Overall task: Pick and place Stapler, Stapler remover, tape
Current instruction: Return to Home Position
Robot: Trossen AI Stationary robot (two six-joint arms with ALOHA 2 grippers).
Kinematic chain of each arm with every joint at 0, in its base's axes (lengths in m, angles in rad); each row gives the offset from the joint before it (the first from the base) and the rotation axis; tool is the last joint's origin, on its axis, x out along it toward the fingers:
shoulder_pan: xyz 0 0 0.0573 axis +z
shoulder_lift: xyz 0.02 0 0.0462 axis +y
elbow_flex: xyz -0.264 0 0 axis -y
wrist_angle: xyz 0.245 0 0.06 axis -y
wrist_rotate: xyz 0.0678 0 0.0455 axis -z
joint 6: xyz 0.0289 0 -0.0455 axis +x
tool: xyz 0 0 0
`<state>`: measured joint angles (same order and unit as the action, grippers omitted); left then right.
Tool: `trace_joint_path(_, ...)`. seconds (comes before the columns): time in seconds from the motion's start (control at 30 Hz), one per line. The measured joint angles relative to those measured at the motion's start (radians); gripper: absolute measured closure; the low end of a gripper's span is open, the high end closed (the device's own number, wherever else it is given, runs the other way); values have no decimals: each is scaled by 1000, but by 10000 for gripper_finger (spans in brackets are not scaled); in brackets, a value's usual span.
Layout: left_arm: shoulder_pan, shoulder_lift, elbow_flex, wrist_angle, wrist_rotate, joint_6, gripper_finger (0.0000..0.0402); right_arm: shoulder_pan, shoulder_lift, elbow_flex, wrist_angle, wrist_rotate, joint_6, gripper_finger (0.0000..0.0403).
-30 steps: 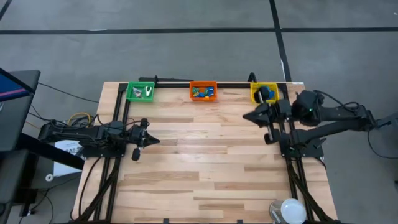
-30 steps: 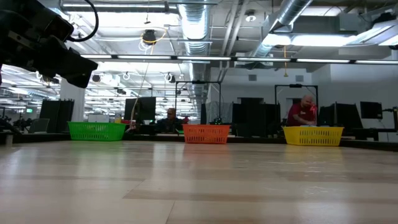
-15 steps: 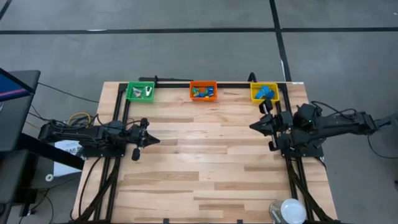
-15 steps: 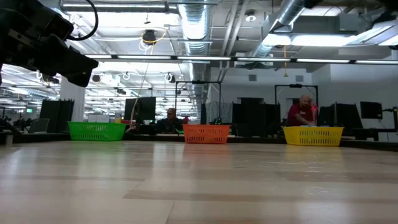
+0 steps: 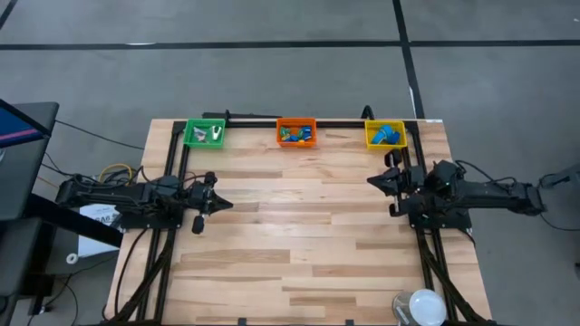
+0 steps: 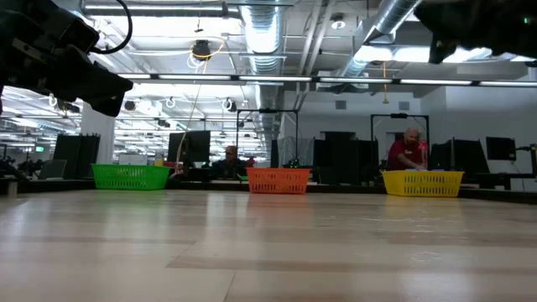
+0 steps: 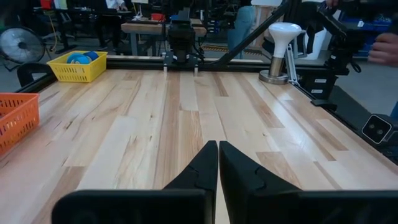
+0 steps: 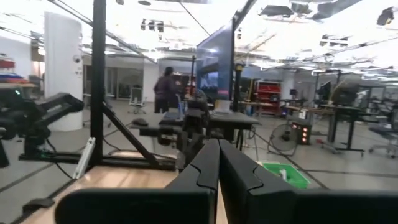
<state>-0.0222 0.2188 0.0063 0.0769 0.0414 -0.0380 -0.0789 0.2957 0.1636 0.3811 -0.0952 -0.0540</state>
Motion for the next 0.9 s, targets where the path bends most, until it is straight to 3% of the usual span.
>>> trace_joint_path(0.43,0,0,0,1,0,0,393,-37,-166,-156,-12,3,2,403)
trace_joint_path(0.9,0,0,0,9,0,0,393,82,-274,-157,-254,89,2,403)
